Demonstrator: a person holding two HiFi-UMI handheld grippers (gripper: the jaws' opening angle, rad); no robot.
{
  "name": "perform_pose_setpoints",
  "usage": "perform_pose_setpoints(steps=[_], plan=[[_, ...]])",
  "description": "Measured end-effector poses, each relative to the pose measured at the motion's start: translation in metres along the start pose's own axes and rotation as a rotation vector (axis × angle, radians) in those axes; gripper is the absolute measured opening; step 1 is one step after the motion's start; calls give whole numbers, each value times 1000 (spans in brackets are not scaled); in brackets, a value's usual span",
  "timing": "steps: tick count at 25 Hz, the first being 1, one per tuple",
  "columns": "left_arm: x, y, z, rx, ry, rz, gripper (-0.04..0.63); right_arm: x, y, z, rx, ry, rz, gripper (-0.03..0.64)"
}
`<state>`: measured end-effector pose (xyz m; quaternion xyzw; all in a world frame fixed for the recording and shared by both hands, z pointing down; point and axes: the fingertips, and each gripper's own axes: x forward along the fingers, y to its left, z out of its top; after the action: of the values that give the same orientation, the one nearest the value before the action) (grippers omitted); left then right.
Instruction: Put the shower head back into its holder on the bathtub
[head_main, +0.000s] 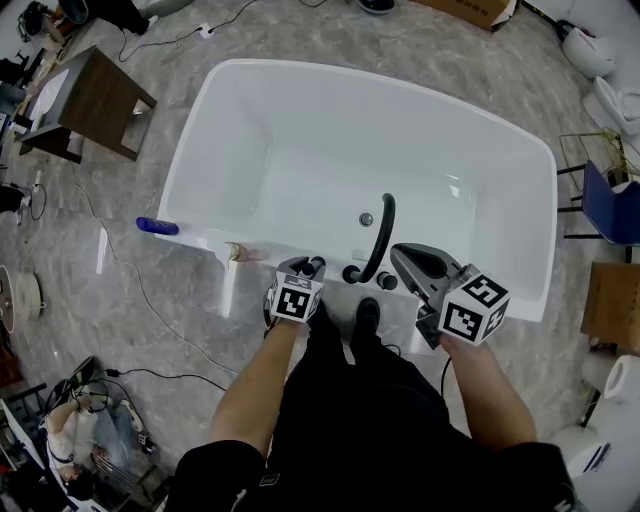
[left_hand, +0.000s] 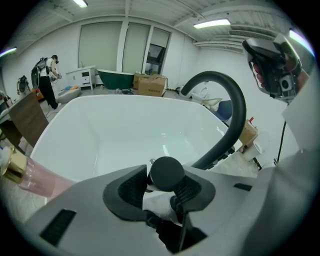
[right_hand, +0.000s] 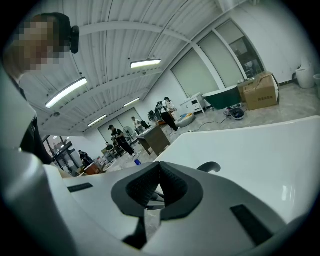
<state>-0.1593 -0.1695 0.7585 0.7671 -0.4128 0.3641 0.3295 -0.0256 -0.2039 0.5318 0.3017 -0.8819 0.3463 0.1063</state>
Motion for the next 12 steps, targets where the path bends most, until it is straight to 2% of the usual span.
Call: perform_pose_setpoints(steps=[7, 12], plan=[[6, 0, -2, -15, 1, -5, 162, -8, 1, 1, -6, -4, 7, 15], [0, -3, 5, -5, -27, 14, 190, -14, 0, 5, -12, -19, 21, 15]])
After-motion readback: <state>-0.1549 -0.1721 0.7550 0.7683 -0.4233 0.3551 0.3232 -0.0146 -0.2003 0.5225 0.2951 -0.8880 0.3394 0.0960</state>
